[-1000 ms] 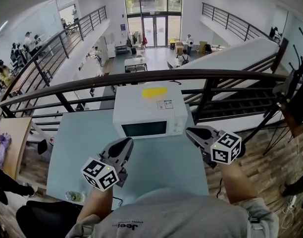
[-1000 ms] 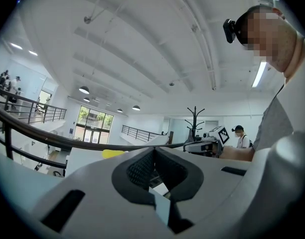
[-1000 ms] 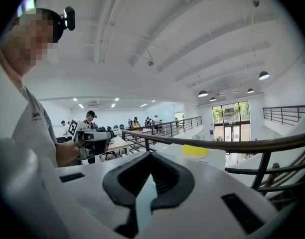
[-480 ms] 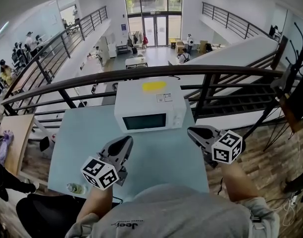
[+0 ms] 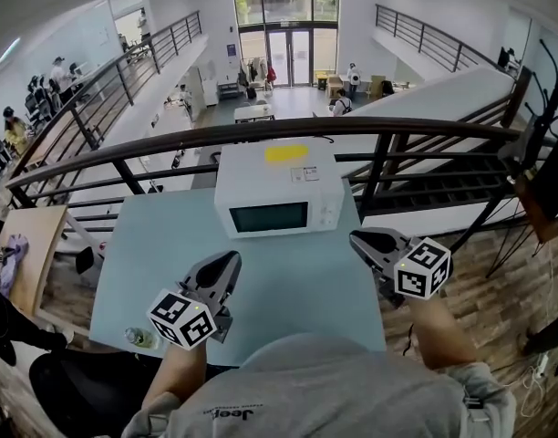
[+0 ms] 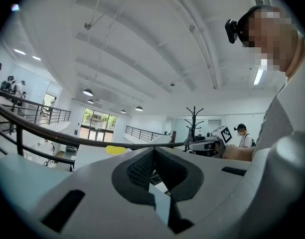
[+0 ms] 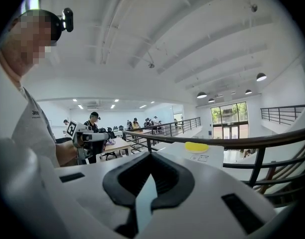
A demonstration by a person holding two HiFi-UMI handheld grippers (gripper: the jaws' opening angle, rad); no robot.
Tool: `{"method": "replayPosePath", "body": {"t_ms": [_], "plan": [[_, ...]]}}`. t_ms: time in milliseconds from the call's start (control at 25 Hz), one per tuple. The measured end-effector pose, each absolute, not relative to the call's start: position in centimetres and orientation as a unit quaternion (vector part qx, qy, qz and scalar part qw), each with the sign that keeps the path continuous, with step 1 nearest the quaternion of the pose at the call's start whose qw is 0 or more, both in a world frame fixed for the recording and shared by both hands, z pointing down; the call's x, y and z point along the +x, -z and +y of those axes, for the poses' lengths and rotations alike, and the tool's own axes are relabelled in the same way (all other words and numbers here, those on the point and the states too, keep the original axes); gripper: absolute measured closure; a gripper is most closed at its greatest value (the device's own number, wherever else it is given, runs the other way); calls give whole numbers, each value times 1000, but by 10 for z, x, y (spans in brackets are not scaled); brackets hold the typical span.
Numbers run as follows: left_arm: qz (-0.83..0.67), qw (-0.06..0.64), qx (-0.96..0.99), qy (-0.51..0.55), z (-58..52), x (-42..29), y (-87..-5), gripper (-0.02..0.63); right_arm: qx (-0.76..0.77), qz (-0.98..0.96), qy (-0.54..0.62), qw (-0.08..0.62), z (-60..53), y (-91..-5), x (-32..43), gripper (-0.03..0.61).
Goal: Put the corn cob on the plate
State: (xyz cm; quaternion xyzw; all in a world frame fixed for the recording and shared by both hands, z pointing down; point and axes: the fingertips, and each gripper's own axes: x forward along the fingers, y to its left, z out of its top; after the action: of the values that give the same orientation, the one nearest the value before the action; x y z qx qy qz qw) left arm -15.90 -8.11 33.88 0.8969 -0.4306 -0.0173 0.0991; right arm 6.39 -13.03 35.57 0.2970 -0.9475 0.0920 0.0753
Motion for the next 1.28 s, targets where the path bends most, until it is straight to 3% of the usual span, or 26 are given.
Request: {"method": "replayPosePath", "body": {"t_ms": [1280], "plan": [[-443,97,891,23,-70,-164,-337,595,298,-949,-81,56,-124,-348,71,563]]}}
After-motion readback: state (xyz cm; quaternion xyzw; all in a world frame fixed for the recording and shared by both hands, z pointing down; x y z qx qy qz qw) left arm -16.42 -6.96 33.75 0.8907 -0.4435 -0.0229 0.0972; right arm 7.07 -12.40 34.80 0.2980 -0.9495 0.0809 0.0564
